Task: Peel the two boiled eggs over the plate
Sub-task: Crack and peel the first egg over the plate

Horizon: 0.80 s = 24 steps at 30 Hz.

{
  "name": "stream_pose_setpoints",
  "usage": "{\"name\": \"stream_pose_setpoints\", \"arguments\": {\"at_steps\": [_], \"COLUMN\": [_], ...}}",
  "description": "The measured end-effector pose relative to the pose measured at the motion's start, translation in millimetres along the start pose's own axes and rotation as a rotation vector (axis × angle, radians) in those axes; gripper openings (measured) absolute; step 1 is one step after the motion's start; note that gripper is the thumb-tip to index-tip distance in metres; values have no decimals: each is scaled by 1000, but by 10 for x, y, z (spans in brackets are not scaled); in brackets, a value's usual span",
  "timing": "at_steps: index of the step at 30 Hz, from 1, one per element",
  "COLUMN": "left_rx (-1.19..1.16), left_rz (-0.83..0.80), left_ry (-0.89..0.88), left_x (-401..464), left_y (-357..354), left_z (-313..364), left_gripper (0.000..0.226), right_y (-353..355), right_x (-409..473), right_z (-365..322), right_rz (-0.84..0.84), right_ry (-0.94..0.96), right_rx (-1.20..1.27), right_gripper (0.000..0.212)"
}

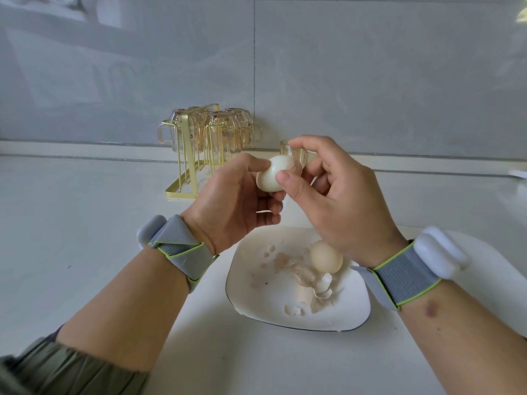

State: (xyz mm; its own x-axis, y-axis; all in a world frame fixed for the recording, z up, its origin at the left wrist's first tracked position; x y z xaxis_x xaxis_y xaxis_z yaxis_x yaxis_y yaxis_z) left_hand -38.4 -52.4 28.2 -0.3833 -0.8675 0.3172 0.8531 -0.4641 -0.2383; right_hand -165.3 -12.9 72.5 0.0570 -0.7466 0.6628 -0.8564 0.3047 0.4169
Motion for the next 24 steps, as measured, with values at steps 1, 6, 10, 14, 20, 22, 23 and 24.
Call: {"name": "stream_pose_setpoints", "arguments": {"at_steps": [1,6,10,14,20,22,23,24], "left_rx": [2,0,2,-9,-26,-38,-46,-54], "left_rz": [1,24,33,32,30,36,40,44], "left_ry": [1,-5,-6,0,7,7,5,3], "left_x": [0,5,10,13,16,13,12,10], "left_y": [1,20,29,31,38,40,40,42], "left_z": [-2,0,-7,-14,-12,-6,-1,5], "left_gripper": [38,35,32,33,41,41,40,40], "right_y": [4,28,42,79,156,176,186,195], "right_x": [1,3,3,-1,26,39,44,47], "right_z": [-1,-30,-27,-35,45,68,79,87], "right_rz": [9,45,45,67,154,174,183,192], "right_ry": [7,41,33,28,-34,-54,-66,-76], "right_rx": [-8,-23,-5,21,34,35,39,43], "right_gripper": [32,15,11,12,15,15,16,15]}}
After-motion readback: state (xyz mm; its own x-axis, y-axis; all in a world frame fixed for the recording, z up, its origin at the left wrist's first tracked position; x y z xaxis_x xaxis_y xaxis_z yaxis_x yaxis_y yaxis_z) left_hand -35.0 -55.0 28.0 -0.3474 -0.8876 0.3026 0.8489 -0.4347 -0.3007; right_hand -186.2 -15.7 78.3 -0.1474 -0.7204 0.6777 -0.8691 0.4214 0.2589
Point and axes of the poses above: each hand's wrist, its own x-axis towards the middle knuckle, its own y-axis out of the back of the hand, z = x × y, the point moved 7 cm from there along x, towards the middle knuckle, and after that the axes turned 10 degrees about -y, right-handed, at the moved point
